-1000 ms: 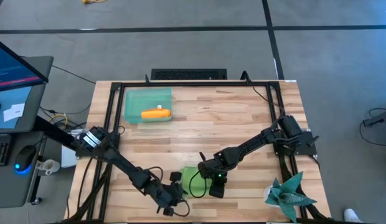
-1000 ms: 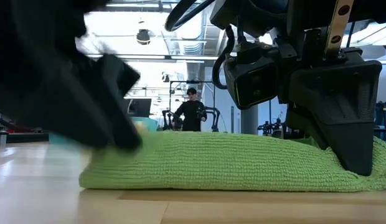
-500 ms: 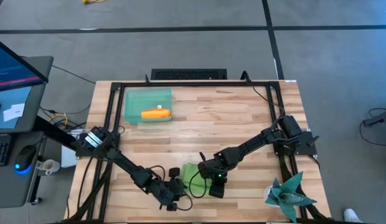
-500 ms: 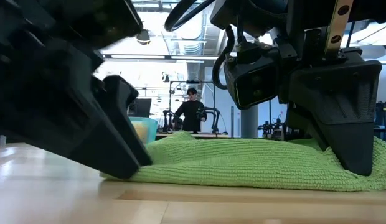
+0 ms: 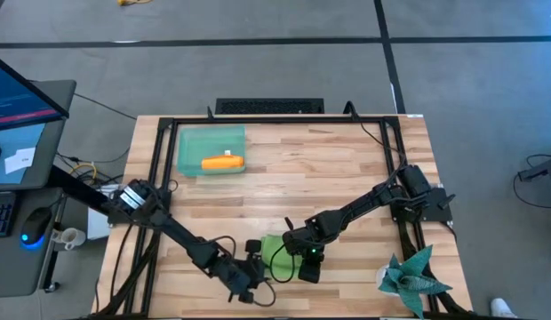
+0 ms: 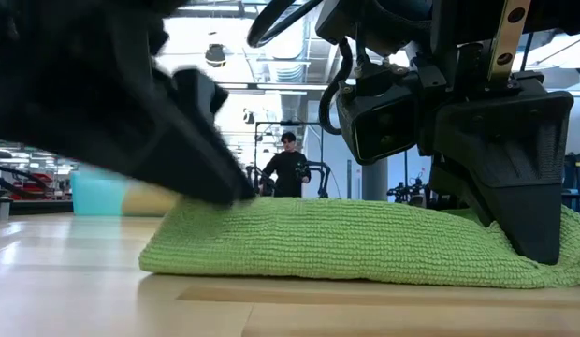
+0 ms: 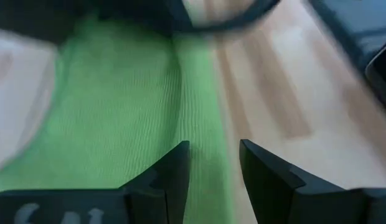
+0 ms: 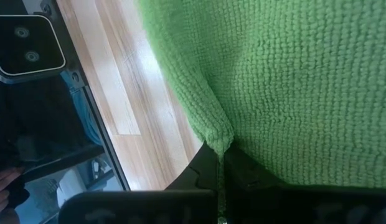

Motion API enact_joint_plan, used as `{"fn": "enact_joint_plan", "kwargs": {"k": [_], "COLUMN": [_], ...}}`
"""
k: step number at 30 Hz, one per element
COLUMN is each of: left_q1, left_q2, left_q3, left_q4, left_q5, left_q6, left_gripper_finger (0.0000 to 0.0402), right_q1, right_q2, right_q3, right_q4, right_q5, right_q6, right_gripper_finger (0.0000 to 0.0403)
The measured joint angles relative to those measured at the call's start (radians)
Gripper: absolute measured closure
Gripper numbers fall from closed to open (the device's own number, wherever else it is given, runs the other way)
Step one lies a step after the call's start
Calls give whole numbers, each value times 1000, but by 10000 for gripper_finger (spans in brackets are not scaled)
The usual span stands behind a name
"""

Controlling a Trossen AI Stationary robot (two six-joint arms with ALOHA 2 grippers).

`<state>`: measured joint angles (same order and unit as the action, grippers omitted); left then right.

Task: Roll microfiber towels into tight, uniform cylinder then place into a basket
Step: Roll the green microfiber cloth

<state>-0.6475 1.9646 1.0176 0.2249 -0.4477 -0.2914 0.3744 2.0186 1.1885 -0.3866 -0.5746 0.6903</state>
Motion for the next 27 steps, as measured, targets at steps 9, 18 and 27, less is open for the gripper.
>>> {"fn": "enact_joint_plan", "kwargs": {"k": [9,18,27], "left_q1": [52,41,39], "left_q2": [30,30,31], "left_q3": [-38,-32,-32], "left_q4": [-10,-24,-30], "left_q5": [68,77,74], "left_q6": [-106,-145,-172], "left_gripper_finger": [269,269,269], "right_q1": [0,5,17], "right_q2": [0,1,-1], "right_q3": [0,0,2], "right_q4": [0,3,10], "right_q5": [0,3,15], "right_q6": [-1,-8,27], "right_gripper_finger": [384,346,261]}}
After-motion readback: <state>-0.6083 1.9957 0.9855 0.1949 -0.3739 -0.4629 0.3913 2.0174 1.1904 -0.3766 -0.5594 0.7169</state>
